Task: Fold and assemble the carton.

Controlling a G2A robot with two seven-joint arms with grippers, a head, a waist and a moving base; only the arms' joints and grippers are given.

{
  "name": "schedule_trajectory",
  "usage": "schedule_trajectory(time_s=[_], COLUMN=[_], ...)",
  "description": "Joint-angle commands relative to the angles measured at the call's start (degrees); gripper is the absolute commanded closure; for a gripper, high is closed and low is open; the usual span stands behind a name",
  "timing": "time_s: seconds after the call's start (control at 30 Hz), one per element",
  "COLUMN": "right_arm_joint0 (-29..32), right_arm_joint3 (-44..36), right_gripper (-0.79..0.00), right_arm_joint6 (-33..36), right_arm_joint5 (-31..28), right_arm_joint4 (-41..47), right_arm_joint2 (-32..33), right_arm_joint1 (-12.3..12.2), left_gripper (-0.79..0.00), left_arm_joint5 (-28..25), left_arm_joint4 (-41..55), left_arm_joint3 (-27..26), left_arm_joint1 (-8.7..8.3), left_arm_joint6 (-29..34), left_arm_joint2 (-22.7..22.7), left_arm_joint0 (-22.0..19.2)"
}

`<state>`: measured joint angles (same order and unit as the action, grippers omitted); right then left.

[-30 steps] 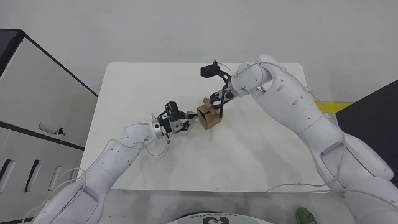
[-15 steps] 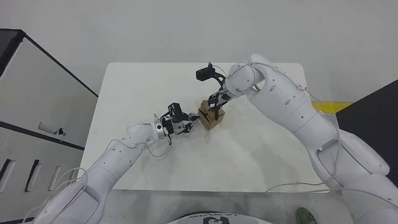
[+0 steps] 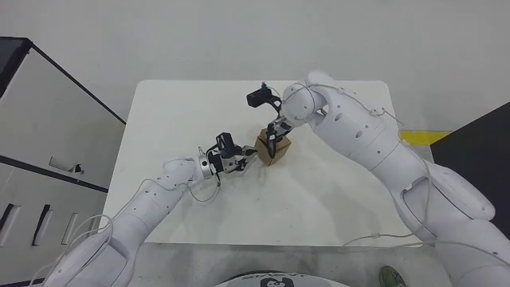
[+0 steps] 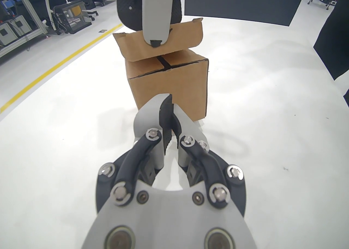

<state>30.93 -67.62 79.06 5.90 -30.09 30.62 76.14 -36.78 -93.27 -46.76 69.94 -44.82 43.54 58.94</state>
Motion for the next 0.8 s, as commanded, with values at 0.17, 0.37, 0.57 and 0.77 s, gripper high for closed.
schedule_trajectory(time_s=[0.17, 0.37, 0.57, 0.77], right_arm_joint0=[-0.6, -0.9, -1.2, -1.6], right_arm_joint3=[0.5, 1.4, 2.5, 3.8], right_gripper=[0.000, 0.000, 0.000, 0.000], right_arm_joint6=[0.4, 0.7, 0.8, 0.9], right_arm_joint5=[0.5, 0.3, -0.1, -0.7], right_arm_joint4=[-1.5, -1.8, -1.7, -1.7], right_arm_joint2=[-0.9, -1.3, -1.8, -2.3], right_arm_joint1=[0.8, 1.5, 2.3, 3.2], left_gripper=[0.000, 0.000, 0.000, 0.000], left_arm_joint5=[0.0, -0.1, -0.1, 0.0], left_arm_joint4=[-0.1, -0.1, -0.2, -0.2], left_arm_joint3=[0.1, 0.2, 0.4, 0.4], left_arm_joint1=[0.01, 0.01, -0.02, -0.04], left_arm_joint6=[-0.4, -0.6, -0.8, -0.9], left_arm_joint2=[-0.1, -0.1, -0.1, 0.0], left_arm_joint0=[0.0, -0.1, -0.1, -0.1])
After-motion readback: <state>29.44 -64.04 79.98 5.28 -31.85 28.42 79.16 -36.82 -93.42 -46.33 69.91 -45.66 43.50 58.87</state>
